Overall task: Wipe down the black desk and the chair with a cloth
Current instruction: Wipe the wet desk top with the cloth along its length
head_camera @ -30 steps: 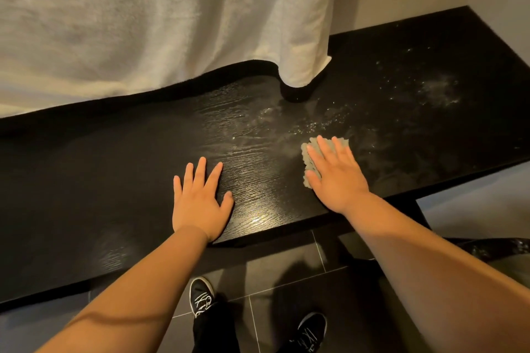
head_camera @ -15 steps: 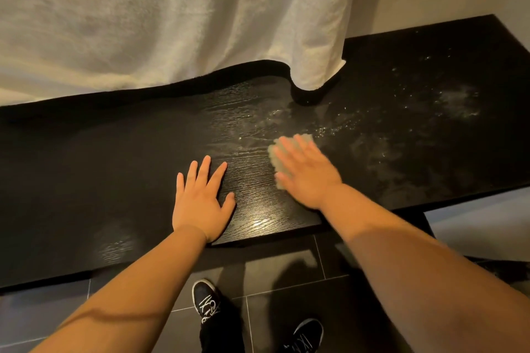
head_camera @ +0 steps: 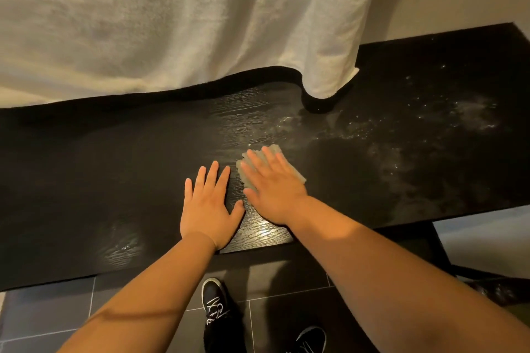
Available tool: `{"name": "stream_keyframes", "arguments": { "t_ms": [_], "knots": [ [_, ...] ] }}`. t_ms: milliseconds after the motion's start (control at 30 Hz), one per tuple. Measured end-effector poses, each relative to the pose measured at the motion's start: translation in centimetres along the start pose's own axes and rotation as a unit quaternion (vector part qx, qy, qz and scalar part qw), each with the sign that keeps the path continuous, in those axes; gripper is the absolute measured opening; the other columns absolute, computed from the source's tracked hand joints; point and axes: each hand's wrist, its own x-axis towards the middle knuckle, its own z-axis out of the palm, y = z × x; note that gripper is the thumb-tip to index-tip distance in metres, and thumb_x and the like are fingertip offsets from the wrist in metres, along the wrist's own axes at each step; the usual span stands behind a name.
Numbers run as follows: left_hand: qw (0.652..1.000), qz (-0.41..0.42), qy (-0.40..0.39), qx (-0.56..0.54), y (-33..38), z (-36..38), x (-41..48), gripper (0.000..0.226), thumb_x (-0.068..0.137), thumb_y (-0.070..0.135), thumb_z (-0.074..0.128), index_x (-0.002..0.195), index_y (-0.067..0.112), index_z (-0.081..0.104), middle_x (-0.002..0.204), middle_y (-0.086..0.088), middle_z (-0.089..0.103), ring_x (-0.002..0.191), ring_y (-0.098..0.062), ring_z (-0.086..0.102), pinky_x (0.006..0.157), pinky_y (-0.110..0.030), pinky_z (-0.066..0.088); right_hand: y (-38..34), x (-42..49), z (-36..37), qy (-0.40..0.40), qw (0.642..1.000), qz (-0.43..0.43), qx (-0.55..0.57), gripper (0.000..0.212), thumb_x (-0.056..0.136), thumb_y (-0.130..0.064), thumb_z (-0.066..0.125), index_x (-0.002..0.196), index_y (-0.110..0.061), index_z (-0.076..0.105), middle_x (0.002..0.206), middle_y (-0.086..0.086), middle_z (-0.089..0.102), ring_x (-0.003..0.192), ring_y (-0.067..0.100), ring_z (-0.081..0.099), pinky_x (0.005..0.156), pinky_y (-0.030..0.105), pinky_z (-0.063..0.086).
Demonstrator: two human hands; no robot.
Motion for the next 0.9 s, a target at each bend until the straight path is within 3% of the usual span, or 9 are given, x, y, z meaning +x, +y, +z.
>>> {"name": "stream_keyframes", "arguments": {
  "t_ms": [100,267,367,533,633,700,800,900],
  "knots": [
    [1.000,-0.031,0.001,0.002,0.2,-0.2,-0.1,0.086,0.094,0.069,0.022,0.169,0.027,0.012,0.178,-0.001,0.001,0.164,-0.025,-0.005,0.130,-0.058,-0.003,2.8,2.1,-0.9,0.010,1.000,-0.005,-0.017,0.068,0.108,-0.053,0.020,0.167,-0.024,0.001,0.175,0.003,-0.004,0.159,0.033,-0.012,0.128,0.050,-0.010],
    [0.998,-0.060,-0.003,-0.018,0.1,-0.3,-0.1,0.082,0.096,0.069,0.021,0.169,0.033,0.009,0.178,0.001,-0.001,0.164,-0.027,-0.006,0.129,-0.064,-0.003,8.3,-0.1,-0.9,0.026,0.989,0.147,-0.007,0.067,0.109,-0.049,0.016,0.167,-0.020,0.001,0.175,0.004,-0.004,0.159,0.035,-0.009,0.129,0.049,-0.009],
    [0.998,-0.062,-0.003,-0.024,0.1,-0.3,0.0,0.082,0.096,0.070,0.019,0.169,0.034,0.009,0.178,0.002,-0.003,0.164,-0.026,-0.007,0.129,-0.063,-0.001,8.0,-0.5,-1.3,0.042,0.979,0.198,-0.005,0.067,0.108,-0.048,0.018,0.166,-0.019,0.004,0.174,0.008,0.002,0.158,0.041,-0.002,0.128,0.053,-0.007],
    [0.994,-0.105,0.004,-0.028,0.2,-0.4,0.3,0.085,0.096,0.070,0.015,0.170,0.029,0.008,0.178,-0.003,-0.003,0.163,-0.029,-0.009,0.130,-0.060,-0.005,0.0,1.7,-1.0,0.034,0.999,-0.013,0.015,0.067,0.102,-0.050,0.021,0.162,-0.020,0.023,0.171,0.010,0.017,0.157,0.042,0.007,0.127,0.057,0.003],
    [0.991,-0.123,0.008,-0.045,0.2,-0.2,0.4,0.080,0.100,0.066,0.015,0.170,0.029,0.010,0.178,-0.002,-0.003,0.163,-0.028,-0.008,0.130,-0.059,-0.005,-2.2,4.9,-0.6,0.005,0.999,-0.048,0.000,0.067,0.106,-0.050,0.018,0.167,-0.023,0.011,0.175,0.003,0.001,0.160,0.033,-0.010,0.128,0.052,-0.007],
    [0.991,-0.123,0.007,-0.046,0.1,-0.1,0.5,0.078,0.100,0.064,0.020,0.170,0.029,0.010,0.178,-0.002,-0.003,0.163,-0.028,-0.007,0.130,-0.059,-0.002,-1.1,6.8,-1.2,0.005,0.999,-0.042,-0.017,0.065,0.109,-0.048,0.020,0.167,-0.023,0.007,0.175,0.003,-0.002,0.159,0.033,-0.011,0.128,0.051,-0.008],
    [0.992,-0.120,0.008,-0.047,0.0,-0.1,0.5,0.079,0.098,0.064,0.017,0.169,0.030,0.011,0.178,-0.002,-0.002,0.163,-0.028,-0.006,0.131,-0.057,-0.001,3.7,7.8,-2.7,0.038,0.998,0.039,-0.039,0.062,0.108,-0.042,0.022,0.165,-0.019,0.014,0.173,0.012,0.010,0.157,0.041,0.004,0.128,0.054,0.001],
    [0.992,-0.118,0.006,-0.040,0.1,-0.1,0.5,0.080,0.098,0.064,0.015,0.170,0.030,0.010,0.178,-0.002,-0.003,0.163,-0.029,-0.007,0.131,-0.057,-0.001,9.5,6.0,-3.1,0.037,0.986,0.161,-0.028,0.064,0.108,-0.042,0.020,0.166,-0.016,0.009,0.173,0.013,0.008,0.156,0.043,0.008,0.128,0.056,0.002]
  ]
}}
